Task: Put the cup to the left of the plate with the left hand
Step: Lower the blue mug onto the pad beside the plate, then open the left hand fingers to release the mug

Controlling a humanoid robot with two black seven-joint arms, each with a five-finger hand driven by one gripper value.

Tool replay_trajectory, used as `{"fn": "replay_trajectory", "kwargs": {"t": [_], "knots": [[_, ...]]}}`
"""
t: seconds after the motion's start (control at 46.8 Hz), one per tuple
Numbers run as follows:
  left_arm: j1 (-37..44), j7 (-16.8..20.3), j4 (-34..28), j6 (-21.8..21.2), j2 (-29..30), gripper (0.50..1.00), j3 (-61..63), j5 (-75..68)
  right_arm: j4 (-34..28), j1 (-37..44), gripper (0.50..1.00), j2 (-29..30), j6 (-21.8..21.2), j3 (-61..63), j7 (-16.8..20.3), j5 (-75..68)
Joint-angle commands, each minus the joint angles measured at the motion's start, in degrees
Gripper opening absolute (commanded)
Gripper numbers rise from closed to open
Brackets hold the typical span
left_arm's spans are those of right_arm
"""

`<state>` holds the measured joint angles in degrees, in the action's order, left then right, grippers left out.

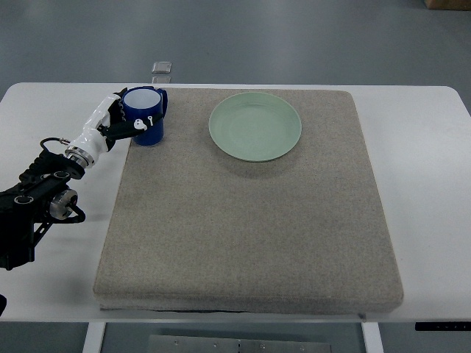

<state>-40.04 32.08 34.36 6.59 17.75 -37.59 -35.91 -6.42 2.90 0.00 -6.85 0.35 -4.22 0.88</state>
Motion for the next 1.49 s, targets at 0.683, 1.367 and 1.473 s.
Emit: {"fn": "replay_trajectory", "kwargs": {"t": [0.683, 1.367, 1.473], "knots": [[0.1, 0.0, 0.5, -0.8, 0.0, 0.936, -0.4, 1.5, 0.0, 0.0, 0.934, 0.0, 0.0, 0.0, 0.0, 0.0], [-0.4, -0.1, 4.8, 0.5, 3.3, 0.990, -3.2, 6.7, 0.0, 0.0, 0.934, 0.0, 0.0, 0.0, 0.0, 0.0], [-0.7, -0.1, 6.1, 1.7, 4.9, 0.992, -4.1, 9.4, 0.0, 0.0, 0.934, 0.0, 0.0, 0.0, 0.0, 0.0]]}}
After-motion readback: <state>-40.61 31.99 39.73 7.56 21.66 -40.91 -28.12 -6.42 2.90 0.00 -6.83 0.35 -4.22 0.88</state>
